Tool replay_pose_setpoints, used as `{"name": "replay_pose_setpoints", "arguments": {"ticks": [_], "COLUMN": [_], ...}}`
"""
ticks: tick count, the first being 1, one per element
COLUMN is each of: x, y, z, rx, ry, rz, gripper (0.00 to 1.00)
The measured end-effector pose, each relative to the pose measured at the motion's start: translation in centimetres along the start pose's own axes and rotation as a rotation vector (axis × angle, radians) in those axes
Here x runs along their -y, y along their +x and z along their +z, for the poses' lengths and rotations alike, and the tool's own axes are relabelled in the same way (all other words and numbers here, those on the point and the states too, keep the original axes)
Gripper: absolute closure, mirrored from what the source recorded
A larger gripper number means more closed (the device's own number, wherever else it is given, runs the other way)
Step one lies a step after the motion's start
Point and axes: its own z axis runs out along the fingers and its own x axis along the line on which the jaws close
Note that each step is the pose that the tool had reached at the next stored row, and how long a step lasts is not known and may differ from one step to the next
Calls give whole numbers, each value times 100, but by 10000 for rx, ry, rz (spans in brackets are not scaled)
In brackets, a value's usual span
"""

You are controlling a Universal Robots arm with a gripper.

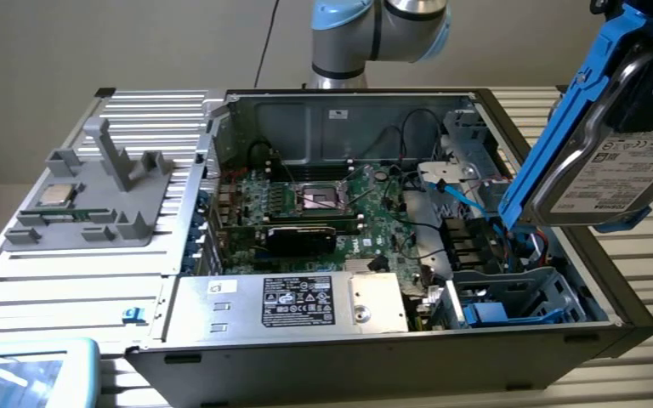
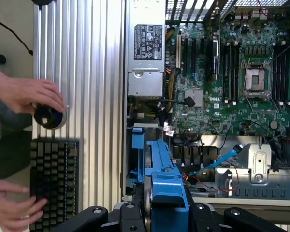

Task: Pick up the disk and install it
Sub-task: 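Insert the disk into the insertion slot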

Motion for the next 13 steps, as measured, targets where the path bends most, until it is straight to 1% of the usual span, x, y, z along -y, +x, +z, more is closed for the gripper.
{"name": "replay_pose_setpoints", "arguments": {"ticks": [9,13], "x": [0,-1], "y": [8,31], "z": [4,45], "rx": [-1,1], "ry": [0,0], "rz": [5,18], "gripper": [63,63]}}
